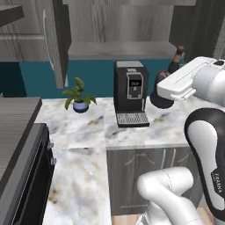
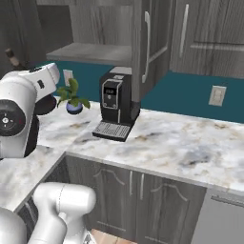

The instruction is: There is a bowl on the dining counter. Grab a lemon wedge from the fridge and place it in the bowl. Then get the liquor bottle and glass cup from the cabinet and place them next to the bowl.

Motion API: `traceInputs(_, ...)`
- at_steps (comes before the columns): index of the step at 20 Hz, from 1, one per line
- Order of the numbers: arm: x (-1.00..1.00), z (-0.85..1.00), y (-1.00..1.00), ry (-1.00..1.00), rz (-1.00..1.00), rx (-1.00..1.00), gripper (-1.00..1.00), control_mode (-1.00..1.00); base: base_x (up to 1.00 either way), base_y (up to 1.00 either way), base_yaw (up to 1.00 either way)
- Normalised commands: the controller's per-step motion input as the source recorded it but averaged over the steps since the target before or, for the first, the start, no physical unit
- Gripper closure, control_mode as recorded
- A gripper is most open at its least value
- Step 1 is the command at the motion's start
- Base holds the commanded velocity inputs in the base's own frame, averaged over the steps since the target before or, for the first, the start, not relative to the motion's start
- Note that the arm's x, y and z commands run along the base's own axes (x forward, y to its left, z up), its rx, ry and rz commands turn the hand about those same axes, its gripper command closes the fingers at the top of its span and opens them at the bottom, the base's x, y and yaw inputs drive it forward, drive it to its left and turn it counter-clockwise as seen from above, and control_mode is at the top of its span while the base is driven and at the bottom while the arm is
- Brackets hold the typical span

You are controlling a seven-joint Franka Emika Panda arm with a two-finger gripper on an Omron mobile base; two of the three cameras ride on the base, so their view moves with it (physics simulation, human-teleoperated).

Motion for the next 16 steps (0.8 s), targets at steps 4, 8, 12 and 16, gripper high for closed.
traceInputs(4,0.0,0.0,0.0,0.0,0.0,0.0,1.0,1.0,-1.0,-0.18,0.44)
traceInputs(8,0.0,0.0,0.0,0.0,0.0,0.0,1.0,1.0,-1.0,-0.24,0.53)
traceInputs(12,0.0,0.0,0.0,0.0,0.0,0.0,1.0,1.0,-1.0,-0.23,0.58)
traceInputs(16,0.0,0.0,0.0,0.0,0.0,0.0,1.0,1.0,-1.0,-0.03,0.61)
